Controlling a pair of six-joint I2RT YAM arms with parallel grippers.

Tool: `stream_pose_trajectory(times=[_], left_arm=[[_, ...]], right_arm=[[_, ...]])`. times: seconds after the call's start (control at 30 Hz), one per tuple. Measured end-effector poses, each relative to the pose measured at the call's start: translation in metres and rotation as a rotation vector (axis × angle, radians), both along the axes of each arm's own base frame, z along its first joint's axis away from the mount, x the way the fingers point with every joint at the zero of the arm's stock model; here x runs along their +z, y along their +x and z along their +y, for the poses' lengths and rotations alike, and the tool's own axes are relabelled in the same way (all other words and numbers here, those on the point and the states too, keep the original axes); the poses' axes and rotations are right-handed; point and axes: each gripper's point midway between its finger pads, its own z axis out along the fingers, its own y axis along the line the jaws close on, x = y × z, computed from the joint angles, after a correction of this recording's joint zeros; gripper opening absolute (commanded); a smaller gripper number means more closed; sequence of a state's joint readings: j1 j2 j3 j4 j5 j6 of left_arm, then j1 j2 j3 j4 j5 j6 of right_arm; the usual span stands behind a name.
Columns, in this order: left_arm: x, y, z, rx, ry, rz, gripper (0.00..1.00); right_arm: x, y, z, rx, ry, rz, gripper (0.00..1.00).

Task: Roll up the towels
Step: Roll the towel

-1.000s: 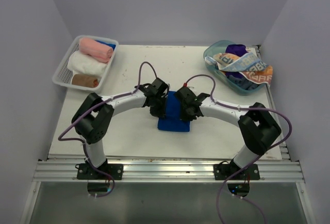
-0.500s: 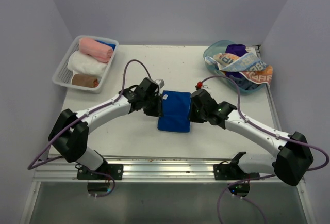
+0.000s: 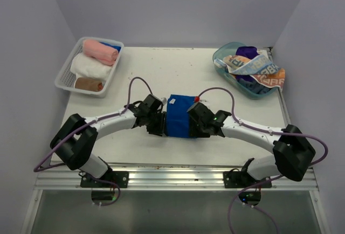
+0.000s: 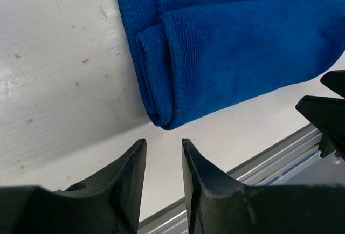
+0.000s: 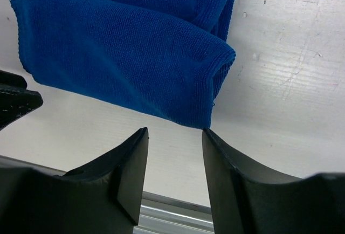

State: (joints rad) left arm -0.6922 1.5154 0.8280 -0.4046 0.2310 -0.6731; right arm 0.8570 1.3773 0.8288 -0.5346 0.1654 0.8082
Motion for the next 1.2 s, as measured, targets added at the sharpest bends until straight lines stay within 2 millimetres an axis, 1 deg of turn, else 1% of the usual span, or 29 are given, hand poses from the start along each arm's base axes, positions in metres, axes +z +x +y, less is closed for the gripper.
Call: stream_pose_trajectory(times=[0.13,0.23,0.27,0.33,0.37,0.4,0.43,0.47,0.53,0.67,0.77,0.87,0.93,1.03,1.2], left_arm=[[-0.009,0.001,-0.004,-0.005,-0.001,0.01,0.34],[-0.016,0.002,-0.004,-0.006,0.006,0.023,0.27],[-0.018,0.001,-0.004,-0.007,0.009,0.029,0.24],[-0.021,0.001,-0.004,-0.006,0.013,0.037,0.19],[-0.021,0.0,-0.005,-0.006,0.012,0.039,0.14],[-0.021,0.0,-0.005,-0.004,0.011,0.041,0.12],[-0.021,0.0,-0.005,-0.003,0.011,0.042,0.09],[-0.021,0.0,-0.005,-0.003,0.011,0.042,0.04],[-0.021,0.0,-0.005,-0.002,0.011,0.041,0.0],[-0.021,0.001,-0.005,-0.002,0.011,0.04,0.0],[-0.021,0.001,-0.005,-0.002,0.011,0.04,0.0],[-0.02,0.001,-0.005,0.004,0.009,0.042,0.0],[-0.019,0.001,-0.006,0.005,0.007,0.041,0.0],[-0.018,0.001,-0.006,0.005,0.005,0.038,0.0],[-0.016,0.003,-0.007,0.011,0.0,0.037,0.0]], right_arm=[[-0.007,0.0,0.0,-0.003,-0.008,0.009,0.5],[-0.014,0.0,0.0,-0.003,-0.023,0.021,0.49],[-0.016,0.0,0.0,-0.002,-0.027,0.024,0.46],[-0.02,-0.001,-0.001,-0.002,-0.038,0.033,0.43],[-0.022,-0.001,-0.001,-0.002,-0.043,0.037,0.39],[-0.023,-0.001,-0.002,-0.001,-0.048,0.039,0.37],[-0.024,-0.001,-0.002,-0.003,-0.051,0.039,0.36],[-0.024,0.0,-0.003,-0.004,-0.054,0.038,0.36],[-0.024,0.0,-0.004,-0.007,-0.061,0.034,0.36],[-0.019,0.001,-0.008,-0.014,-0.072,0.021,0.46],[-0.006,0.002,-0.012,-0.024,-0.06,-0.012,0.51],[0.008,0.003,-0.012,-0.031,-0.026,-0.047,0.51],[0.011,0.004,-0.012,-0.032,-0.015,-0.056,0.49],[0.0,0.001,-0.011,-0.028,-0.012,-0.038,0.47],[-0.024,-0.005,-0.011,-0.026,-0.035,0.015,0.4]])
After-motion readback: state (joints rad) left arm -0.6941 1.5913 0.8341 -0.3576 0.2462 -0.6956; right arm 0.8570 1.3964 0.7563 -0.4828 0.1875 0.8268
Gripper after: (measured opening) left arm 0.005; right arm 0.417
